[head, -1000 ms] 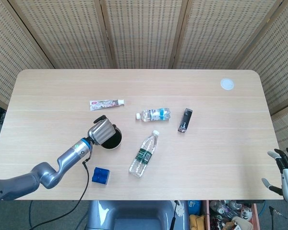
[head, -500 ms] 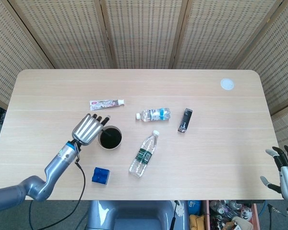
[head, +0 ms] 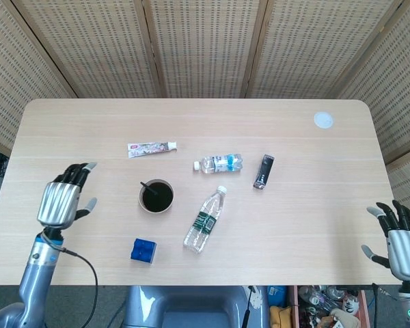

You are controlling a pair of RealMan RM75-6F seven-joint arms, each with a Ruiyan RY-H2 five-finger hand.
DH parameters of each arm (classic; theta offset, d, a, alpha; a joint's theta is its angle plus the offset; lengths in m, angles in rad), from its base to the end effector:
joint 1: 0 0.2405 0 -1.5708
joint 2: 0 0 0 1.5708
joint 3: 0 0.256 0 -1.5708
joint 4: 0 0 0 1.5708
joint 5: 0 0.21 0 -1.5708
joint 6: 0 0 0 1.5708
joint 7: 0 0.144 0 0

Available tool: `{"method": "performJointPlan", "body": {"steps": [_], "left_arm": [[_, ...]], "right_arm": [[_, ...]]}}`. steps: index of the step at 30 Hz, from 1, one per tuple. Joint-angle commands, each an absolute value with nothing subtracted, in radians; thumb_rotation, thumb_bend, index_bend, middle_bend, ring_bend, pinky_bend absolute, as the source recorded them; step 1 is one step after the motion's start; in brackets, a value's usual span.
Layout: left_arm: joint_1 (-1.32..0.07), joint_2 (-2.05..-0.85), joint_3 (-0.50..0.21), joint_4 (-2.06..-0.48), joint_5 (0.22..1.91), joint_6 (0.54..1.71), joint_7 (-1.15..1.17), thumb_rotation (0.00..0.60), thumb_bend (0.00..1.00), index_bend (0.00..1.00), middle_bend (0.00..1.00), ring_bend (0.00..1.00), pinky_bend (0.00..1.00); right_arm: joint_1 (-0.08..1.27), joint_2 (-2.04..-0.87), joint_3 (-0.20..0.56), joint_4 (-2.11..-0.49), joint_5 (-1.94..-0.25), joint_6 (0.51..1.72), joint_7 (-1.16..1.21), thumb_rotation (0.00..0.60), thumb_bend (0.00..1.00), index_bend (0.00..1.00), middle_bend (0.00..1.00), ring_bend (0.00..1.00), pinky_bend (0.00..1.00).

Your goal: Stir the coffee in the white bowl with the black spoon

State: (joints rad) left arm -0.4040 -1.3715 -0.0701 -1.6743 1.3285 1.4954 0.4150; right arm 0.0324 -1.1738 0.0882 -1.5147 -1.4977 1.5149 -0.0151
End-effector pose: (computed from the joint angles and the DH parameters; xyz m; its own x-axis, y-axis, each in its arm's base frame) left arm -0.2190 0.2619 0.0848 0.4631 -0.0925 0.8814 0.8700 -0.1423 -0.4721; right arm -0.3303 -0.1728 0.1605 0.4461 0.0456 0.8938 -0.8947 0.0492 0.4440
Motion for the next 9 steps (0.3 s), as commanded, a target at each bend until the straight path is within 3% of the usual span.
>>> {"method": "performJointPlan", "body": {"steps": [1,3,9], "left_arm": [[-0.326,-1.336,-0.035,-1.710,1.330,1.555,0.360,0.600,0.28,0.12,0.10,0.05,0.08],[-0.287,-1.319,-0.021,-1.727,1.311,1.574,0.353,0.600,0.28,0.11,0.06,0.01,0.00],[-0.220,-1.282,0.011,-1.762,1.282,1.590,0.383,0.600,0.28,0.11,0.01,0.00,0.00]], "right_arm": [[0.036,-1.176,0.091,-1.519,-1.499,1.517,-0.025,0.600,0.26,0.26,0.23,0.08,0.14],[0.039,-1.178,0.092,-1.524,-1.499,1.518,-0.036,0.600,0.26,0.26,0.23,0.08,0.14],[0.046,-1.183,0.097,-1.535,-1.494,1.518,-0.060,0.600,0.26,0.26,0.23,0.08,0.14]]}}
